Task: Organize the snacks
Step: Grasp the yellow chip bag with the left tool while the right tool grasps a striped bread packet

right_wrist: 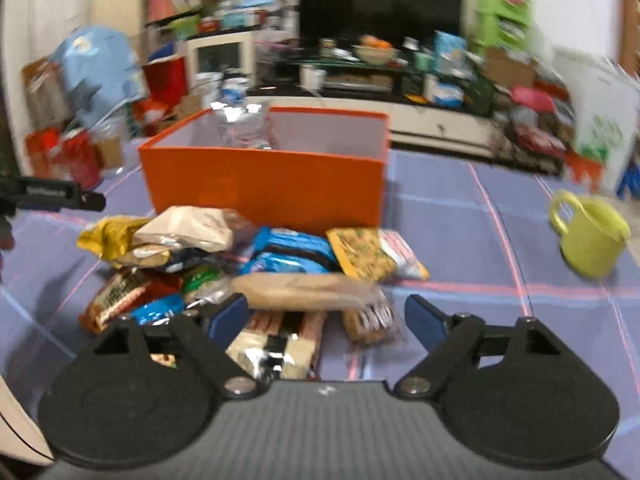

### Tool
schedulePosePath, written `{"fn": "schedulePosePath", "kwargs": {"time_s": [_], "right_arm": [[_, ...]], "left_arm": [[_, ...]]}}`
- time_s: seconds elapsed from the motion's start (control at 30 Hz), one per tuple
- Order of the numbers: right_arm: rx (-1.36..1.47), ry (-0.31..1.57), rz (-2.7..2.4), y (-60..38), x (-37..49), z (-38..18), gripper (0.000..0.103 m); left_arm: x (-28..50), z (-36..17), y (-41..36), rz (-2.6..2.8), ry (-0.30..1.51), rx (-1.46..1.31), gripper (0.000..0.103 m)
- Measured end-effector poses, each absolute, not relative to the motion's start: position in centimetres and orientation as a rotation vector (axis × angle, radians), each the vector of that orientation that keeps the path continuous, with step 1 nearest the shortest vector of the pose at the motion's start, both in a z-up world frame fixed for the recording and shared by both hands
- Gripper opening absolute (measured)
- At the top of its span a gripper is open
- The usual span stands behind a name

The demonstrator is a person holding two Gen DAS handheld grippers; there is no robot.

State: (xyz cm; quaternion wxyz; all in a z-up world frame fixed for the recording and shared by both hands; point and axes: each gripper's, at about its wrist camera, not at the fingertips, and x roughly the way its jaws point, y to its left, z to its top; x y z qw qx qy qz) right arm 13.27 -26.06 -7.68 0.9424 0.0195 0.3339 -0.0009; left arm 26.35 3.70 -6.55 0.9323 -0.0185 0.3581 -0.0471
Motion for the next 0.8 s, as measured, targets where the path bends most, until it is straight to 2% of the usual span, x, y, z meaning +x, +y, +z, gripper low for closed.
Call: {"fn": "schedulePosePath", "kwargs": {"time_s": [0.03,0.1,0.27,0.37,0.5,0.53,0.8], "right_arm": [[0.078,0.696,-0.017,-26.1,13.0,-8.0,0.085],[0.093,0.724,-0.016,-25.4,12.7,-9.0,0.075],[0.041,0.813,0.022,-22.4,13.2,-11.2,0.075],[0.023,0.849,0.027,-21.7,13.2,-12.0,0.072],[0.033,0.874,0.017,-22.2,13.2,-12.3,0.055],[0.03,0.876,0.018,-22.4,13.2,-12.2,0.054],[0.017,0.871,0.04,-22.8,12.9,-12.2,0.057]], "left_arm": [[26.7,-6.7,3.3,-0.098,0.736,-0.031,0.07],[27.0,-7.1,2.6,-0.096,0.74,-0.005,0.07],[27.6,-7.9,1.9,-0.103,0.773,0.006,0.07],[27.9,-8.6,1.6,-0.109,0.792,0.02,0.07],[28.3,-9.9,1.2,-0.102,0.835,0.045,0.07],[28.2,-10.0,1.1,-0.103,0.839,0.049,0.07],[27.2,-10.6,1.3,-0.148,0.819,0.102,0.071]]}}
